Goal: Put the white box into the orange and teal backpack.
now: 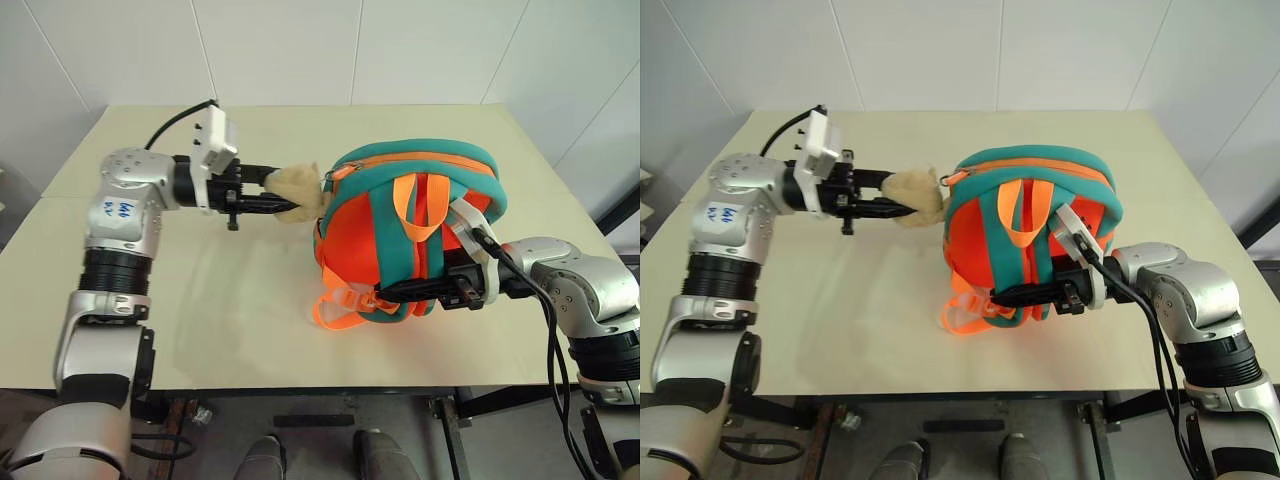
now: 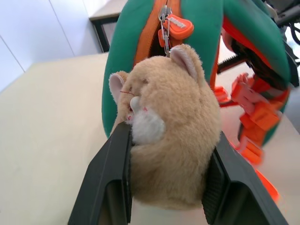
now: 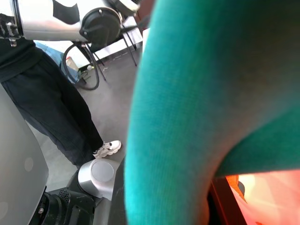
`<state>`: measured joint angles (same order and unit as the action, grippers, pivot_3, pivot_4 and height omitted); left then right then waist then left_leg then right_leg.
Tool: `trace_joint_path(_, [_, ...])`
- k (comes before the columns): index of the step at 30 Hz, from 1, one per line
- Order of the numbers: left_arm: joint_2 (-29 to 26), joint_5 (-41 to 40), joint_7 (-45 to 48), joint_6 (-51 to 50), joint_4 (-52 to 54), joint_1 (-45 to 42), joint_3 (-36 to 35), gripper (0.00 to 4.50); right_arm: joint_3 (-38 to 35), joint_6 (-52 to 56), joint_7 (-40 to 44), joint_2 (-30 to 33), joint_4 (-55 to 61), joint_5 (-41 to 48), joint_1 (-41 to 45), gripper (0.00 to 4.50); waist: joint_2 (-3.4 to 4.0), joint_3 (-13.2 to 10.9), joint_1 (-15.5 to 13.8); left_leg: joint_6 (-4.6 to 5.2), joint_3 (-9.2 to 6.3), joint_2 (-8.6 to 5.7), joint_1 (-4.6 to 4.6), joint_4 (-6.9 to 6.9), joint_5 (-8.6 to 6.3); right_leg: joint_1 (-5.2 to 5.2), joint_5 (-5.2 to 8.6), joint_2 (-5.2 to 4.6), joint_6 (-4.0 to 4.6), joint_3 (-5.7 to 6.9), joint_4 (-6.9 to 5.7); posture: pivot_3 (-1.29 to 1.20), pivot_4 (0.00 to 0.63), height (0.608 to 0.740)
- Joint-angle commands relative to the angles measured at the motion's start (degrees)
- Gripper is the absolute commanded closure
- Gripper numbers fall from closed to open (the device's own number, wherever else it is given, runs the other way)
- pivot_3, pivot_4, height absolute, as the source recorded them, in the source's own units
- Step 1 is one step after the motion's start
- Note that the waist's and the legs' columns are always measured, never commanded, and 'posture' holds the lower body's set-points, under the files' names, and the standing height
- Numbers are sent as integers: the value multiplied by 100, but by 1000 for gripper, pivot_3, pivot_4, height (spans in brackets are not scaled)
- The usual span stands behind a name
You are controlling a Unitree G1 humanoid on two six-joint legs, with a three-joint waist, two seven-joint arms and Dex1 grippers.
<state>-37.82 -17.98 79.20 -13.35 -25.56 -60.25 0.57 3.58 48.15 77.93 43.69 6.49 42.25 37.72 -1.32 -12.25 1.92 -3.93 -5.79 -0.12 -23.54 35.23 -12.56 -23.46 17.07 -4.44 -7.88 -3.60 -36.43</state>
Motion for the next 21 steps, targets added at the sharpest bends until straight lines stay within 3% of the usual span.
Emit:
trace_joint_path(1, [-177, 205, 65, 177, -85, 267, 82, 2894, -191, 37, -42, 44, 198, 149, -39, 4475, 0, 0, -12, 0, 0, 0, 2, -1, 0, 1, 1, 0, 2, 0, 0, 0, 150, 740])
trace_joint_path(12, [509, 1377, -752, 2067, -2399, 431, 681, 2894, -342, 199, -313, 62, 448, 316, -209, 4475, -2, 1, -35, 0, 0, -1, 11, 1, 0, 11, 1, -1, 2, 0, -3, 0, 150, 740])
trace_joint_path(21, [1143, 1617, -1397, 2689, -3655, -203, 614, 2894, -448, 269, -507, 74, 613, 450, -365, 4475, -4, 2, -46, 2, 0, -2, 12, 3, 2, 13, -1, -1, -1, 0, -6, 0, 150, 740])
